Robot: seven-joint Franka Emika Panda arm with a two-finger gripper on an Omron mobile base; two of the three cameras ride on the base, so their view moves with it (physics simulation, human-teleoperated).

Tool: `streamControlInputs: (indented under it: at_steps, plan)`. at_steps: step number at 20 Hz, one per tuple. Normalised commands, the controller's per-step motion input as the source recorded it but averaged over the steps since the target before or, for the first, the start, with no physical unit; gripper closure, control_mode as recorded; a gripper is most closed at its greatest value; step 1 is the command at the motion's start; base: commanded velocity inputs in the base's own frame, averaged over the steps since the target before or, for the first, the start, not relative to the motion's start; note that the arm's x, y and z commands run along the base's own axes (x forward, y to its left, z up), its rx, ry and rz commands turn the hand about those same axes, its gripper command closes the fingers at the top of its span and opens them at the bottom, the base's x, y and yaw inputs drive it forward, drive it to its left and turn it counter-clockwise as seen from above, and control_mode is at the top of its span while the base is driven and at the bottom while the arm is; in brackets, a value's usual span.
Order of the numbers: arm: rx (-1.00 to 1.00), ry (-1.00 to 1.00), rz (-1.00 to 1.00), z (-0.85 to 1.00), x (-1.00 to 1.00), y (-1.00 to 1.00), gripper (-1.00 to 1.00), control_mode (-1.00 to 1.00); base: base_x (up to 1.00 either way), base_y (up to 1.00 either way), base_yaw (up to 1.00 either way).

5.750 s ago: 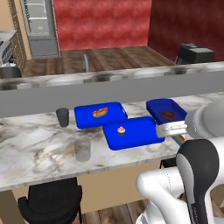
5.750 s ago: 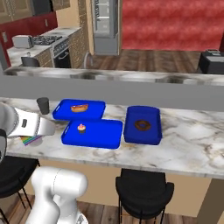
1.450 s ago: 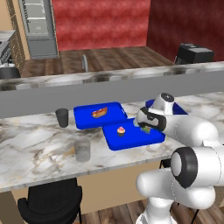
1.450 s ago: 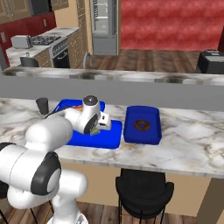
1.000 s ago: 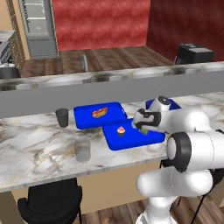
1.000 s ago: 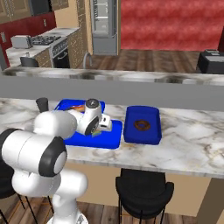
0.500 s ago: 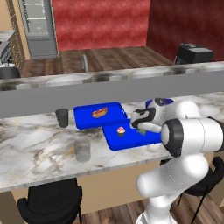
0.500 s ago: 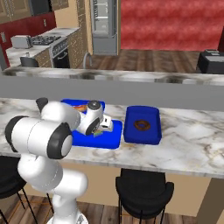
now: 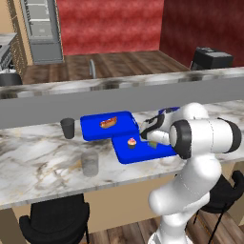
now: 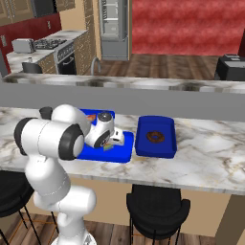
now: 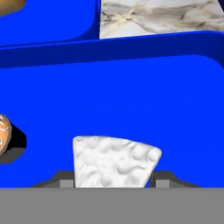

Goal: Take the cupcake and cake from the fridge and place them on the empty tray on the dining counter.

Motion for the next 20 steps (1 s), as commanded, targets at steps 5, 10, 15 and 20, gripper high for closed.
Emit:
streamControlInputs:
  at_steps: [5, 10, 15, 20]
  plan:
    - [0.00, 0.01, 0.00, -0.23, 0.13, 0.00, 1.00, -1.00, 0.00, 0.00, 0.00]
    - [0.00, 0.01, 0.00, -0.18, 0.11, 0.00, -1.00, -1.00, 0.00, 0.00, 0.00]
    - [0.00, 0.04, 0.00, -0.01, 0.00, 0.00, -1.00, -1.00, 0.00, 0.00, 0.00]
    - [0.00, 0.00, 0.00, 0.33, -0.17, 0.00, -1.00, -1.00, 0.00, 0.00, 0.00]
